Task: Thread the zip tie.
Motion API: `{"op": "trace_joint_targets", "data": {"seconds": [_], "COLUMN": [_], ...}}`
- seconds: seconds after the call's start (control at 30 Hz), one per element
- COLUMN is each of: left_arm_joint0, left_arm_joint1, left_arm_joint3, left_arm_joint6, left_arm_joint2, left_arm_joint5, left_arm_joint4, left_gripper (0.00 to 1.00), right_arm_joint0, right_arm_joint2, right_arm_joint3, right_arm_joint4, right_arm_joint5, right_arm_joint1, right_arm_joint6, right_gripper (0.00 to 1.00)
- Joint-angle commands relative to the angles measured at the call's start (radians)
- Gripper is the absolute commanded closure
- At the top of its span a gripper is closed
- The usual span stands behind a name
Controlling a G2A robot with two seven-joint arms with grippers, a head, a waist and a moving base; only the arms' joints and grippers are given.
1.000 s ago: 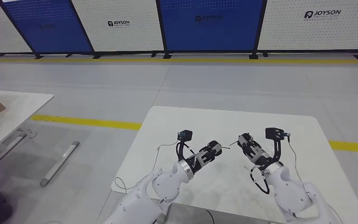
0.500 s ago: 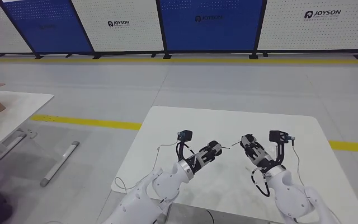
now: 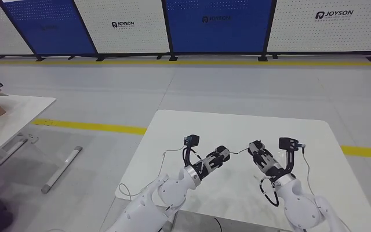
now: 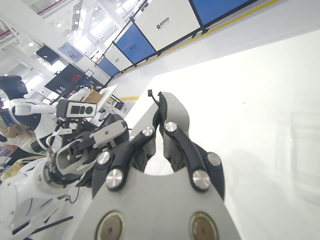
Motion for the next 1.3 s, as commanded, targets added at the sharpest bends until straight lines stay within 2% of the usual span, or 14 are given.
{"op": "trace_joint_targets", "data": {"seconds": [0.0,0.4,0.83,1.27], "left_arm_joint0": [0.0,0.0,0.0,0.0], "left_arm_joint1": [0.0,0.0,0.0,0.0], "left_arm_joint3": [0.0,0.0,0.0,0.0], "left_arm_joint6": [0.0,0.0,0.0,0.0], "left_arm_joint2": [0.0,0.0,0.0,0.0], "left_arm_joint5": [0.0,0.0,0.0,0.0], "left_arm_joint4": [0.0,0.0,0.0,0.0], "left_gripper": [1.0,1.0,1.0,1.0], "right_arm_joint0": [-0.001,0.02,-0.024,0.002], "right_arm_joint2": [0.0,-0.024,0.018,-0.003], "right_arm_joint3": [0.002,0.028,0.003,0.027], "right_arm_joint4": [-0.002,-0.012,0.006,-0.001], "right_arm_joint5": [0.0,0.006,-0.031,-0.021], "right_arm_joint1": [-0.001,-0.011,-0.01,-0.019], "right_arm_joint6": [-0.001,0.018,0.0,0.023], "right_gripper": [1.0,1.0,1.0,1.0]}}
